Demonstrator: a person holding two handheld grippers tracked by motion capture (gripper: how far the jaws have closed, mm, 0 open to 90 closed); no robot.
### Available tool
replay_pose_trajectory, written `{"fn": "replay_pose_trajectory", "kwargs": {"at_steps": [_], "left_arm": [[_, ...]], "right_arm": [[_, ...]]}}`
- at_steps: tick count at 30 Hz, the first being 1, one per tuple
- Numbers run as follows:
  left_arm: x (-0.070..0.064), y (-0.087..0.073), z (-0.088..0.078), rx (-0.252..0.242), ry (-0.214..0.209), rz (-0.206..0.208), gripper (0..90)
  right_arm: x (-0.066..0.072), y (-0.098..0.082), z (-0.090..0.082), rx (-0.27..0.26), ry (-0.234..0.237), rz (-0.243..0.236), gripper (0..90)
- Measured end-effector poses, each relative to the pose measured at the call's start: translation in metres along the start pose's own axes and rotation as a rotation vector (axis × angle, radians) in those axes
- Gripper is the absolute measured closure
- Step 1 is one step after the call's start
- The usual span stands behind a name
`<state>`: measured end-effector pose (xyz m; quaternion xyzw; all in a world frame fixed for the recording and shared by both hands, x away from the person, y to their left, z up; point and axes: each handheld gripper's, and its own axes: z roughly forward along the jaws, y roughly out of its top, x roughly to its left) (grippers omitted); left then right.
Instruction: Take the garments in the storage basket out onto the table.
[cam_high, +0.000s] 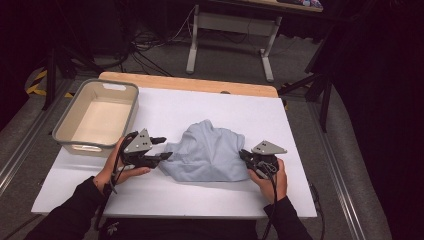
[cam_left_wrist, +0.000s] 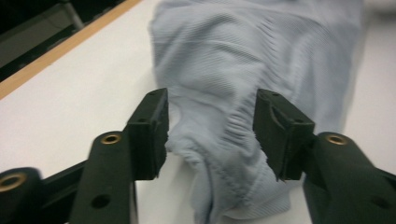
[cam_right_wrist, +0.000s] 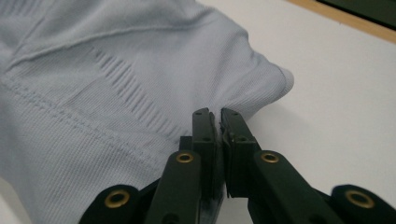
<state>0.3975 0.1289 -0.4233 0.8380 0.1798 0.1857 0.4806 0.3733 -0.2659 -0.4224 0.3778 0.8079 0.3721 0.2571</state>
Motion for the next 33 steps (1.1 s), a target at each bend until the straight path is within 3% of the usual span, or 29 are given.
{"fn": "replay_pose_trajectory", "kwargs": {"at_steps": [2, 5, 8, 14, 15, 19, 24, 26, 29, 33], "left_arm": [[0.000, 0.000, 0.003, 0.026, 0.018, -0.001, 41.1], [-0.001, -0.001, 0.006, 0.055, 0.027, 0.003, 39.1], [0.000, -0.002, 0.009, 0.070, 0.042, -0.002, 39.1], [0.006, -0.003, 0.023, 0.104, 0.029, -0.035, 39.9], [0.007, -0.003, 0.029, 0.119, 0.022, -0.036, 40.9], [0.012, -0.005, 0.047, 0.176, -0.007, -0.062, 41.7], [0.012, -0.008, 0.056, 0.219, -0.018, -0.055, 41.3], [0.012, -0.008, 0.060, 0.231, -0.019, -0.049, 40.1], [0.015, -0.010, 0.066, 0.240, -0.034, -0.065, 38.3], [0.019, -0.012, 0.068, 0.245, -0.069, -0.097, 37.9]], "right_arm": [[0.001, -0.004, 0.005, 0.037, -0.011, -0.023, 88.2], [0.001, -0.008, 0.013, 0.079, 0.014, -0.042, 88.8], [0.000, -0.008, 0.017, 0.088, 0.023, -0.048, 87.9], [-0.013, 0.000, 0.015, -0.016, -0.011, -0.003, 63.5], [-0.018, 0.003, 0.016, -0.058, -0.017, 0.003, 58.7], [-0.031, 0.012, 0.027, -0.096, -0.007, 0.034, 50.0], [-0.039, 0.011, 0.057, -0.010, 0.035, 0.031, 43.0], [-0.040, 0.010, 0.063, 0.013, 0.030, 0.022, 41.4], [-0.044, 0.008, 0.073, 0.040, 0.056, 0.054, 36.0], [-0.048, 0.005, 0.078, 0.061, 0.104, 0.091, 39.0]]}}
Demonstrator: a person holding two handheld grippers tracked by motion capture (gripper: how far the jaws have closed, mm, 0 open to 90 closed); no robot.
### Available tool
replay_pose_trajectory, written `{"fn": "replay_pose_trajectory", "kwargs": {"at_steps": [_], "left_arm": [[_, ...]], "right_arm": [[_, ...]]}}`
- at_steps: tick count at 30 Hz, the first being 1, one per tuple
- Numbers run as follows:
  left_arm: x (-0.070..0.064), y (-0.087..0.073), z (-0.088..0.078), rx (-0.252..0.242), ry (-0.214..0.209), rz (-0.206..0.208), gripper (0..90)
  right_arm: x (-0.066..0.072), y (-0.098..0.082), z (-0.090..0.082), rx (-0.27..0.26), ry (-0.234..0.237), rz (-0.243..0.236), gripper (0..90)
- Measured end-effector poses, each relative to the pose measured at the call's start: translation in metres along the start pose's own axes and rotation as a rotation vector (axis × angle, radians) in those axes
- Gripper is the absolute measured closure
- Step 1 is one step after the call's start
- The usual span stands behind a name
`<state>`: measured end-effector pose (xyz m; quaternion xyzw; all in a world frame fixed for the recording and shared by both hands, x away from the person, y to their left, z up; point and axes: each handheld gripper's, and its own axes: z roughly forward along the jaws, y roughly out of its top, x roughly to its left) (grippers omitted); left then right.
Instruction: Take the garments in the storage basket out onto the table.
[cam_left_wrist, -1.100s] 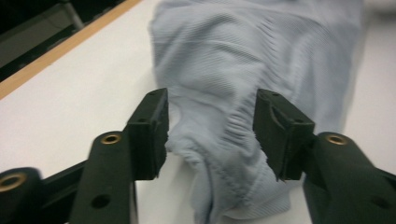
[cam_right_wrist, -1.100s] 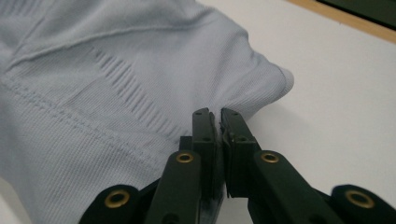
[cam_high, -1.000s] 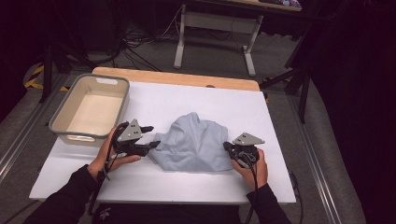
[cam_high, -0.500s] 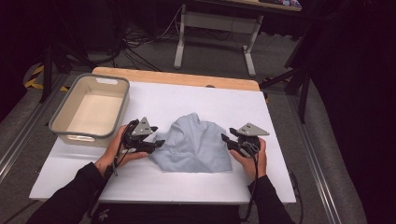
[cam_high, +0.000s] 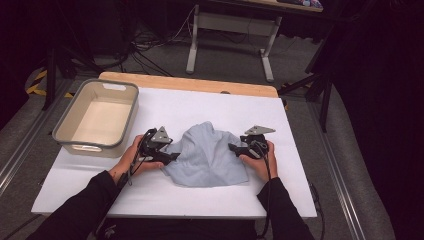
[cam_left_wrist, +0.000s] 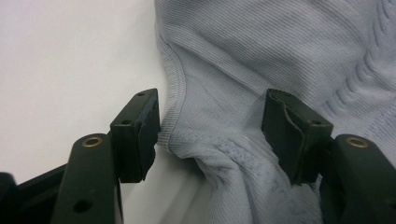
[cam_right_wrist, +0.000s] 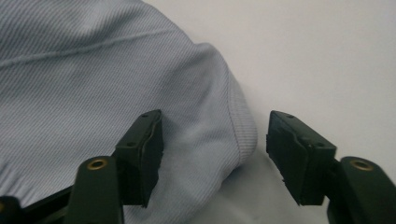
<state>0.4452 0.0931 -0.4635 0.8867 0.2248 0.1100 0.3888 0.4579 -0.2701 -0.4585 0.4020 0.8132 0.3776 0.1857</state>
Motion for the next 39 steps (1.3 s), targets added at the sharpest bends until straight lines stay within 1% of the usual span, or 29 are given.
{"fn": "replay_pose_trajectory", "kwargs": {"at_steps": [1, 2, 4, 5, 6, 7, 8, 9, 11, 13, 14, 15, 16, 17, 18, 19, 20, 21, 23, 26, 28, 29, 32, 33, 34, 35, 37, 38, 39], "left_arm": [[0.000, 0.000, 0.000, 0.000, 0.000, 0.000, 40.0], [0.002, 0.000, 0.000, 0.004, -0.039, -0.003, 44.6], [0.001, 0.001, -0.001, 0.018, -0.061, 0.020, 52.3], [0.001, 0.001, -0.001, 0.018, -0.061, 0.020, 57.6], [0.000, 0.002, -0.003, 0.027, -0.056, 0.041, 61.8], [0.000, 0.002, -0.004, 0.030, -0.050, 0.050, 61.8], [-0.001, 0.003, -0.005, 0.037, -0.025, 0.062, 72.8], [-0.002, 0.003, -0.005, 0.046, -0.006, 0.071, 74.5], [-0.003, 0.003, -0.005, 0.047, 0.000, 0.078, 76.2], [-0.005, 0.004, -0.006, 0.049, 0.034, 0.095, 76.8], [-0.005, 0.004, -0.006, 0.049, 0.034, 0.095, 76.9], [-0.006, 0.006, -0.010, 0.026, 0.063, 0.099, 77.0], [-0.006, 0.007, -0.013, 0.006, 0.080, 0.096, 77.1], [-0.006, 0.007, -0.013, 0.006, 0.080, 0.096, 77.1], [-0.006, 0.008, -0.018, -0.026, 0.097, 0.096, 77.1], [-0.007, 0.010, -0.024, -0.067, 0.127, 0.089, 77.3], [-0.007, 0.010, -0.024, -0.067, 0.127, 0.089, 77.4], [-0.008, 0.014, -0.034, -0.130, 0.165, 0.089, 77.6], [-0.010, 0.017, -0.042, -0.173, 0.194, 0.088, 77.8], [-0.012, 0.022, -0.052, -0.213, 0.220, 0.095, 77.8], [-0.012, 0.024, -0.056, -0.231, 0.230, 0.088, 77.6], [-0.012, 0.025, -0.058, -0.236, 0.246, 0.092, 77.4], [-0.015, 0.026, -0.057, -0.233, 0.260, 0.107, 76.7], [-0.016, 0.026, -0.057, -0.230, 0.249, 0.108, 76.6], [-0.016, 0.026, -0.057, -0.230, 0.249, 0.108, 76.6], [-0.017, 0.026, -0.057, -0.218, 0.232, 0.120, 76.6], [-0.019, 0.024, -0.055, -0.195, 0.200, 0.139, 76.6], [-0.021, 0.022, -0.054, -0.178, 0.189, 0.153, 76.6], [-0.021, 0.022, -0.054, -0.178, 0.189, 0.153, 76.8]], "right_arm": [[0.000, 0.000, 0.000, 0.000, 0.000, 0.000, 39.0], [-0.001, 0.001, 0.000, 0.006, 0.039, 0.003, 48.8], [0.000, 0.001, 0.000, 0.009, 0.058, 0.010, 55.6], [0.000, 0.001, 0.000, 0.009, 0.058, 0.010, 55.6], [0.001, 0.001, -0.001, 0.012, 0.079, 0.016, 64.5], [0.001, 0.001, -0.001, 0.012, 0.079, 0.016, 64.5], [0.002, 0.001, -0.002, 0.012, 0.080, 0.010, 70.2], [0.003, 0.002, -0.002, 0.014, 0.079, 0.005, 73.1], [0.005, 0.003, -0.004, 0.011, 0.063, -0.012, 76.2], [0.006, 0.003, -0.007, 0.005, 0.052, -0.020, 77.4], [0.007, 0.004, -0.008, -0.002, 0.047, -0.023, 77.9], [0.008, 0.005, -0.011, -0.011, 0.040, -0.022, 78.1], [0.008, 0.005, -0.014, -0.022, 0.031, -0.026, 78.3], [0.008, 0.005, -0.014, -0.022, 0.031, -0.026, 78.3], [0.009, 0.006, -0.017, -0.035, 0.016, -0.030, 78.4], [0.009, 0.008, -0.024, -0.067, -0.013, -0.024, 78.6], [0.009, 0.009, -0.027, -0.082, -0.021, -0.024, 78.6], [0.010, 0.011, -0.032, -0.106, -0.042, -0.021, 78.7], [0.012, 0.013, -0.039, -0.144, -0.064, -0.023, 78.7], [0.015, 0.018, -0.053, -0.217, -0.090, -0.019, 78.7], [0.018, 0.020, -0.059, -0.252, -0.102, -0.013, 78.5], [0.019, 0.020, -0.061, -0.260, -0.100, -0.008, 78.3], [0.023, 0.021, -0.064, -0.273, -0.104, -0.023, 77.9], [0.024, 0.021, -0.064, -0.272, -0.104, -0.027, 77.8], [0.024, 0.021, -0.064, -0.272, -0.104, -0.027, 77.8], [0.026, 0.021, -0.065, -0.269, -0.099, -0.039, 77.7], [0.029, 0.019, -0.064, -0.234, -0.097, -0.071, 77.0], [0.030, 0.015, -0.063, -0.216, -0.097, -0.088, 76.8], [0.030, 0.015, -0.063, -0.216, -0.097, -0.088, 76.8]]}}
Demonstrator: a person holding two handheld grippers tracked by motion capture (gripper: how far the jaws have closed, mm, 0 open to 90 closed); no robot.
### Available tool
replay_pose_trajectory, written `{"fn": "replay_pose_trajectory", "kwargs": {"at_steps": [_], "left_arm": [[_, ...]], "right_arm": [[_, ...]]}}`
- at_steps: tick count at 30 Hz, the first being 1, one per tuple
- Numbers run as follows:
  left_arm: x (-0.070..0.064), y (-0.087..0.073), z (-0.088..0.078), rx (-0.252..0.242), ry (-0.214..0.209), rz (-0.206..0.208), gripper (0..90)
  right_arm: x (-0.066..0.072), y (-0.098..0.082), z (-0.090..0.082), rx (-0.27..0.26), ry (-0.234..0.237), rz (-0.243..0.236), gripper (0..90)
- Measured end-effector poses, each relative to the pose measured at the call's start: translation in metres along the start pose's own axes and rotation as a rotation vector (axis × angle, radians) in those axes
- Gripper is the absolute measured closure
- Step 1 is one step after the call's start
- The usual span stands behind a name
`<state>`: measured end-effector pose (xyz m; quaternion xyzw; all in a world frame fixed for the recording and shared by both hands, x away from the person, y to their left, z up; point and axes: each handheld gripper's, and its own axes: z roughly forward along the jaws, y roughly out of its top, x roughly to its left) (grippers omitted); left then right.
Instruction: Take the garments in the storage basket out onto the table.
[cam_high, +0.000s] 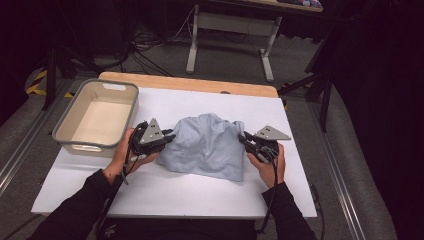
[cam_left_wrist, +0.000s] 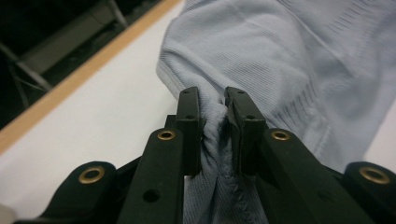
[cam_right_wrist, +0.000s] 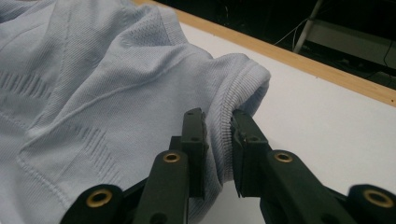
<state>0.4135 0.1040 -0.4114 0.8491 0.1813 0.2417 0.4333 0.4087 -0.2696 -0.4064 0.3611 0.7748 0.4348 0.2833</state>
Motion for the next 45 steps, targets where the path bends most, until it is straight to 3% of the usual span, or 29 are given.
{"fn": "replay_pose_trajectory", "kwargs": {"at_steps": [8, 14, 22, 27, 33, 34, 35, 37, 39, 41, 43, 44, 45], "left_arm": [[-0.015, -0.015, 0.004, 0.086, -0.125, 0.032, 77.4], [-0.024, -0.024, -0.003, 0.119, -0.146, 0.043, 77.5], [-0.035, -0.035, 0.000, 0.184, -0.182, 0.062, 77.5], [-0.038, -0.039, 0.000, 0.195, -0.181, 0.056, 77.2], [-0.030, -0.037, -0.004, 0.121, -0.159, 0.012, 70.6], [-0.028, -0.035, -0.006, 0.099, -0.154, 0.002, 67.7], [-0.024, -0.033, -0.009, 0.062, -0.129, -0.021, 65.0], [-0.022, -0.031, -0.010, 0.047, -0.120, -0.029, 60.8], [-0.015, -0.027, -0.009, -0.014, -0.084, -0.078, 58.0], [-0.009, -0.022, -0.003, -0.024, -0.056, -0.095, 55.0], [-0.005, -0.018, 0.005, -0.023, -0.073, -0.114, 50.2], [-0.004, -0.016, 0.009, -0.018, -0.082, -0.122, 46.2], [-0.002, -0.014, 0.019, -0.004, -0.095, -0.130, 44.7]], "right_arm": [[0.009, -0.015, 0.003, 0.082, 0.044, -0.047, 76.7], [0.021, -0.020, 0.005, 0.139, 0.097, -0.108, 75.7], [0.028, -0.031, 0.008, 0.204, 0.112, -0.103, 74.6], [0.032, -0.038, 0.012, 0.225, 0.107, -0.105, 71.9], [0.027, -0.038, 0.013, 0.211, 0.102, -0.085, 60.3], [0.022, -0.034, 0.009, 0.184, 0.093, -0.069, 51.3], [0.020, -0.032, 0.007, 0.169, 0.094, -0.057, 49.0], [0.017, -0.030, 0.005, 0.149, 0.092, -0.043, 47.1], [0.012, -0.023, 0.002, 0.111, 0.079, -0.031, 43.2], [0.006, -0.013, 0.000, 0.069, 0.062, -0.035, 41.3], [0.001, -0.003, 0.001, 0.023, 0.063, -0.002, 41.0], [-0.002, 0.004, 0.008, 0.023, 0.063, 0.025, 40.5], [-0.004, 0.008, 0.015, 0.031, 0.052, 0.022, 40.5]]}}
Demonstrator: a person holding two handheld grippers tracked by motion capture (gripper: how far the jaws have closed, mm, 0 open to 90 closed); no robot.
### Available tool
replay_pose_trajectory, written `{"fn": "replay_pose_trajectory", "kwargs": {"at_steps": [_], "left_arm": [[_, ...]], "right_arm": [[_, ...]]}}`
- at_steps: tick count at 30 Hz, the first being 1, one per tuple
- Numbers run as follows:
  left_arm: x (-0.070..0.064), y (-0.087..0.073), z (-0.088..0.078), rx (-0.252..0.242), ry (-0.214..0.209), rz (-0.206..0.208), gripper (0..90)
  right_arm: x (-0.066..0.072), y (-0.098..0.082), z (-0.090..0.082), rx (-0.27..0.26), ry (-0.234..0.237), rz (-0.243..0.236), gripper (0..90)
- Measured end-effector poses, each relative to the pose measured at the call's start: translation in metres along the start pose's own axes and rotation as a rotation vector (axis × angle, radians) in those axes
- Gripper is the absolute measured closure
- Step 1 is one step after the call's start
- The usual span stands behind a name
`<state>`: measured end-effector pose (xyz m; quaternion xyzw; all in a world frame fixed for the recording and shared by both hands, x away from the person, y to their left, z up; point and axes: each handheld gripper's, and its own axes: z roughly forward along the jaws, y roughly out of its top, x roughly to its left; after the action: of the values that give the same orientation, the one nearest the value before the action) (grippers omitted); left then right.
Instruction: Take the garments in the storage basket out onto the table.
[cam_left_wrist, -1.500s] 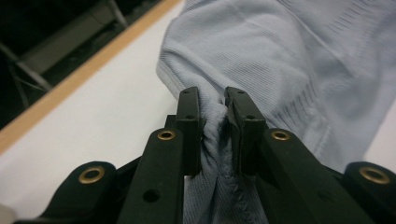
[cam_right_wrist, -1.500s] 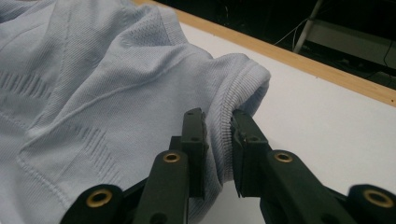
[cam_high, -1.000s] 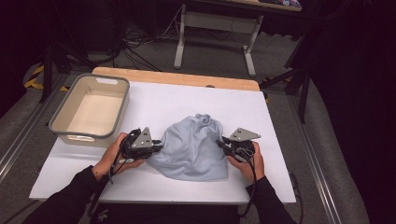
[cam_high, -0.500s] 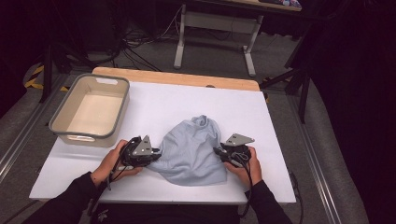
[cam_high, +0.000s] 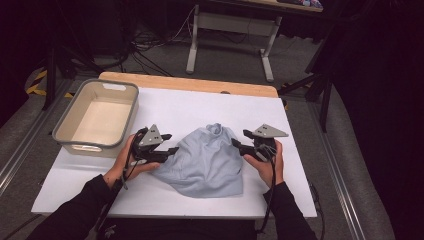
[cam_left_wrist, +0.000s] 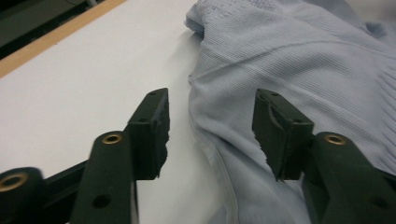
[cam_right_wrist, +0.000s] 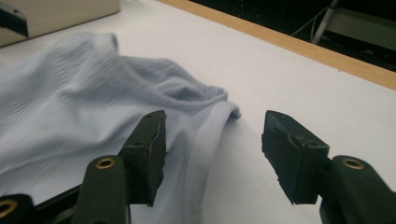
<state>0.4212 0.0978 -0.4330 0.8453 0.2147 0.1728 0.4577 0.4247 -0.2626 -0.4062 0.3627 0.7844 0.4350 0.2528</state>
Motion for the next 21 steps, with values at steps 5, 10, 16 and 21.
{"fn": "replay_pose_trajectory", "kwargs": {"at_steps": [5, 10, 16, 21], "left_arm": [[0.002, 0.003, 0.021, 0.062, -0.029, 0.004, 39.5], [0.000, 0.005, 0.042, 0.150, -0.066, 0.026, 46.7], [0.001, 0.002, 0.046, 0.214, -0.137, 0.040, 72.7], [-0.003, -0.001, 0.046, 0.210, -0.100, 0.071, 83.0]], "right_arm": [[-0.003, 0.006, 0.025, 0.069, 0.006, 0.047, 37.5], [-0.002, -0.003, 0.054, 0.193, 0.031, 0.090, 39.9], [0.003, -0.013, 0.065, 0.262, 0.115, 0.068, 61.8], [0.009, -0.014, 0.065, 0.263, 0.141, 0.016, 74.6]]}}
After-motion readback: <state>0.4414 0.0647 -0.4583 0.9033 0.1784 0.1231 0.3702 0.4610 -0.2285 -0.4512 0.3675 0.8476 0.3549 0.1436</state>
